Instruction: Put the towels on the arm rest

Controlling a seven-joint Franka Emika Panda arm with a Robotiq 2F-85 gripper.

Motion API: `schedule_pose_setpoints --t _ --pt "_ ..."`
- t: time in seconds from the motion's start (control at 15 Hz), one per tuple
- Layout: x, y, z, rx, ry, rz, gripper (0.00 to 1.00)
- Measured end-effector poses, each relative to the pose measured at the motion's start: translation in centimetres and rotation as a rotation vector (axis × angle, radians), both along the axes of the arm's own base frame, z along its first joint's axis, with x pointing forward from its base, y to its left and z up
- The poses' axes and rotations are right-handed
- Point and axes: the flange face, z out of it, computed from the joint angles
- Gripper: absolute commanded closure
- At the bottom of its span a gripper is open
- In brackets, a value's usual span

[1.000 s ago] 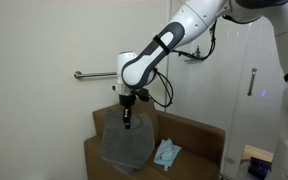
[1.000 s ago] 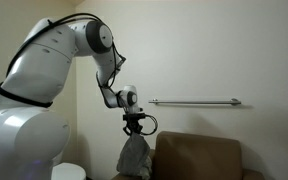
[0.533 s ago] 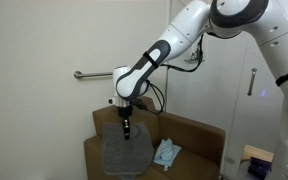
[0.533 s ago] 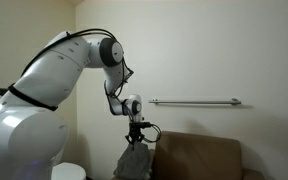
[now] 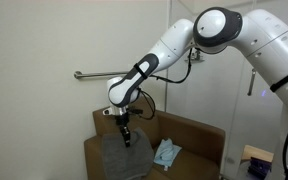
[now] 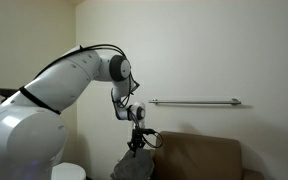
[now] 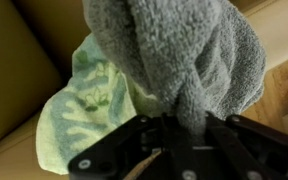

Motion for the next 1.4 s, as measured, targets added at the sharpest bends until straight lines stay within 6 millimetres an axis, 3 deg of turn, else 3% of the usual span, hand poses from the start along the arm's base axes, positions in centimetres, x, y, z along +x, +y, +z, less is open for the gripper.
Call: schedule_pose_setpoints --t 0.07,0.13,0.2,0.8,1.0,1.4 --pt "0.4 0.0 -0.3 0.001 0.018 0.017 0.94" --pt "0.7 0.0 -0.5 0.001 0.034 0.032 0.82" --pt "1.0 -0.1 -0.6 0.003 0.045 0.046 0.61" --pt "2.9 0.9 -1.0 0.005 0.099 0.109 0.05" --pt "3.7 0.9 -0.7 0.008 0.081 0.104 0.00" --pt "6.3 0.1 2.4 0.061 -0.081 0.061 0.00"
